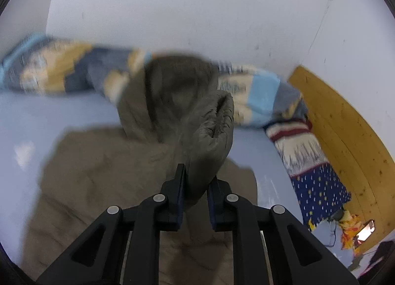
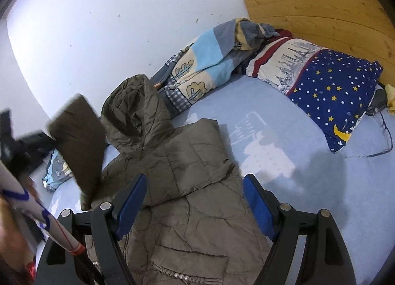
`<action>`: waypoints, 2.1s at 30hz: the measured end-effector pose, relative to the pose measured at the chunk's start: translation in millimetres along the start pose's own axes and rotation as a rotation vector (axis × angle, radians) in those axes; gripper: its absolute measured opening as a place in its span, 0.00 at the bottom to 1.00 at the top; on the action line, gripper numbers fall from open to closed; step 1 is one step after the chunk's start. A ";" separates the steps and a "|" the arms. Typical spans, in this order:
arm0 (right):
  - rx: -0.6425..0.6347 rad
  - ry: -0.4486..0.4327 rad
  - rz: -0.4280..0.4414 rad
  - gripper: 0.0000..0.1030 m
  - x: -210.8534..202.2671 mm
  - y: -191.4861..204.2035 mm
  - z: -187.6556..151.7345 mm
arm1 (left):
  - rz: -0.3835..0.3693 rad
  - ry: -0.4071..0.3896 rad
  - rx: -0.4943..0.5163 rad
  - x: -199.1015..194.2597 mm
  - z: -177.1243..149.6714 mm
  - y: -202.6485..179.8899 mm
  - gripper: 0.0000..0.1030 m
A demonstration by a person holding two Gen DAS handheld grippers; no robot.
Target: Fold large clothes
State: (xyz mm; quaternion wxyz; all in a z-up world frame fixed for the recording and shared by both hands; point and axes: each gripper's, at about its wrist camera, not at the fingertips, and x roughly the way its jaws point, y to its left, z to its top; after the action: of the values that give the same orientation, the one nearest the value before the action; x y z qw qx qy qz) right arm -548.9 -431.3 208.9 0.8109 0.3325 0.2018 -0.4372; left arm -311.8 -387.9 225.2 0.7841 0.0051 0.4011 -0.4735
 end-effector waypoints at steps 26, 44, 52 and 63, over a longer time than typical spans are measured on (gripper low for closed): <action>0.017 0.022 -0.042 0.81 9.6 -4.6 -0.6 | 0.219 0.054 0.153 14.2 -27.6 85.3 0.60; -0.035 0.070 -0.064 0.81 27.1 3.0 -6.8 | 0.289 0.161 0.075 43.6 -57.1 144.7 0.61; -0.063 0.073 -0.063 0.81 27.2 10.0 -10.3 | 0.322 0.249 0.183 -27.6 -122.7 162.6 0.61; -0.193 0.149 -0.043 0.70 47.5 37.9 -38.7 | 0.350 0.202 0.132 -78.5 -148.8 188.7 0.62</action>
State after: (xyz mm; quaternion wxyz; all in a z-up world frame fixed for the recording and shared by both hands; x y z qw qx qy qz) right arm -492.9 -415.9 166.2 0.8124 0.2803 0.3096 -0.4070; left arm -281.8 -168.2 103.9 0.8082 0.1733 0.4389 -0.3524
